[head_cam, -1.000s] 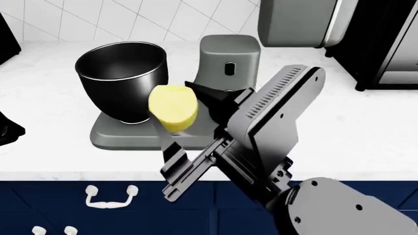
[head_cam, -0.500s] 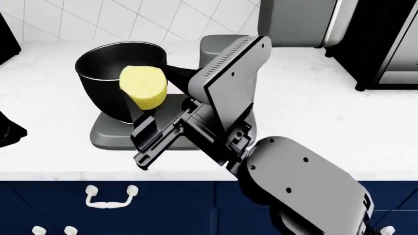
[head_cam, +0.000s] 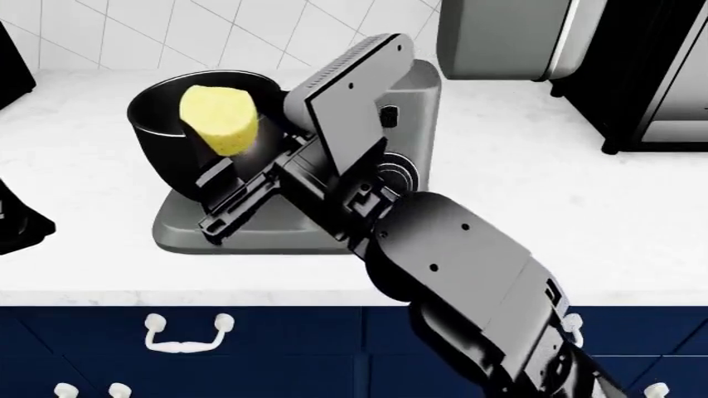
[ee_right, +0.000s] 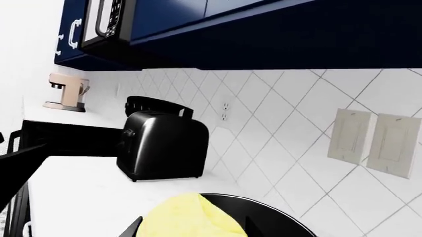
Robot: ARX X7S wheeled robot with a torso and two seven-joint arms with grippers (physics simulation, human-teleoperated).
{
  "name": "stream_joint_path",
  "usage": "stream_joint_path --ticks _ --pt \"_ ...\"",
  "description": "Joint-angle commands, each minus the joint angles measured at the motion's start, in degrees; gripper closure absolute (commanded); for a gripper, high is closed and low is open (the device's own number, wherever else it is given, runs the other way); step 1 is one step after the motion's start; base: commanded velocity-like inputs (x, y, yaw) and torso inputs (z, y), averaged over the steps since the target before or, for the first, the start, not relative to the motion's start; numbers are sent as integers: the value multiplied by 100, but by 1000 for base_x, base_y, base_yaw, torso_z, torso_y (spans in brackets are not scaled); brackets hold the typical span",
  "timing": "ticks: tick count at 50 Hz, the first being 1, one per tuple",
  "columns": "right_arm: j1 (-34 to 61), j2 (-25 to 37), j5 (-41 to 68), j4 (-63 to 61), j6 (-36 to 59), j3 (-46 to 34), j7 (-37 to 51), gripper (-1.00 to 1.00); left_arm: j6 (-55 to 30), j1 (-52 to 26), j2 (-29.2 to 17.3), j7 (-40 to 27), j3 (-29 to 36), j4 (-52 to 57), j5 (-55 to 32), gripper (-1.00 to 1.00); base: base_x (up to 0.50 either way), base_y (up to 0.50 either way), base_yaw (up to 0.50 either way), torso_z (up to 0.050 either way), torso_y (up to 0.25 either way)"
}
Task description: Place the cheese in the stand mixer bowl.
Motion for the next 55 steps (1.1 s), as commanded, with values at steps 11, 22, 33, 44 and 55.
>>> stream_joint_path --ticks 11,22,33,44,55 --pt "672 -475 -72 1174 -550 -142 -84 100 -23 -105 35 15 166 -95 6 -100 0 0 0 0 0" --pt "1079 -480 103 1851 -943 -480 52 100 3 -63 48 43 119 -118 -7 -100 0 0 0 0 0" --pt "1568 -528 508 2742 -1462 -911 206 100 18 -64 68 84 144 -149 -4 -100 0 0 0 0 0" --pt "2143 -537 1271 3913 -2418 -1819 344 100 46 -9 92 123 107 -186 20 -100 0 0 0 0 0" --pt "2600 -535 2117 4605 -3100 -2765 501 100 48 1 111 135 133 -192 64 -100 0 0 0 0 0"
